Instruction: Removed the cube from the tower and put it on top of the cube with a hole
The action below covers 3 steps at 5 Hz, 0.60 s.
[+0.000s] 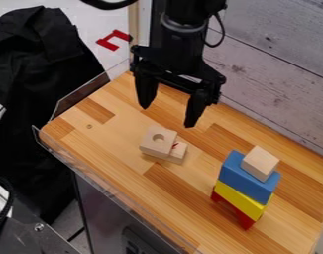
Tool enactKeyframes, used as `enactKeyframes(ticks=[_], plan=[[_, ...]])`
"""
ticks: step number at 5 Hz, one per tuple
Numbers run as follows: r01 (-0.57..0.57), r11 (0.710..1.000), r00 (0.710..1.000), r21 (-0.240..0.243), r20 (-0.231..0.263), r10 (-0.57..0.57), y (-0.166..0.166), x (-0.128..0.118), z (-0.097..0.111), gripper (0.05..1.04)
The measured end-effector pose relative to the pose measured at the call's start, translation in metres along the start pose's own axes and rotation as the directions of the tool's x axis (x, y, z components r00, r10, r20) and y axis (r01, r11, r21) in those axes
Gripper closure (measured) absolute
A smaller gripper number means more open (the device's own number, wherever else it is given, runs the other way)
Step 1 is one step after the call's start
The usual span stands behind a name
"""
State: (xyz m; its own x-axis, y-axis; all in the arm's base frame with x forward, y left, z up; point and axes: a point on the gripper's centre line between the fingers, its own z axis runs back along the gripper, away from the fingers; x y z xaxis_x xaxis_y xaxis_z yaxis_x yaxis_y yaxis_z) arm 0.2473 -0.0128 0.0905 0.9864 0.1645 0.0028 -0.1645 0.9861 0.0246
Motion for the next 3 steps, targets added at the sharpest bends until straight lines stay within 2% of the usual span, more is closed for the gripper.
enactKeyframes(ticks=[1, 2, 3], plan=[[0.0, 1.0, 1.0, 0.004, -0.024, 0.0, 0.0, -0.003, -0.006, 0.083], [0.037, 0.999, 0.999, 0.027, -0.022, -0.036, -0.005, -0.004, -0.001, 0.083], [0.077, 0.997, 0.997, 0.032, 0.025, -0.077, -0.016, -0.006, 0.017, 0.083]])
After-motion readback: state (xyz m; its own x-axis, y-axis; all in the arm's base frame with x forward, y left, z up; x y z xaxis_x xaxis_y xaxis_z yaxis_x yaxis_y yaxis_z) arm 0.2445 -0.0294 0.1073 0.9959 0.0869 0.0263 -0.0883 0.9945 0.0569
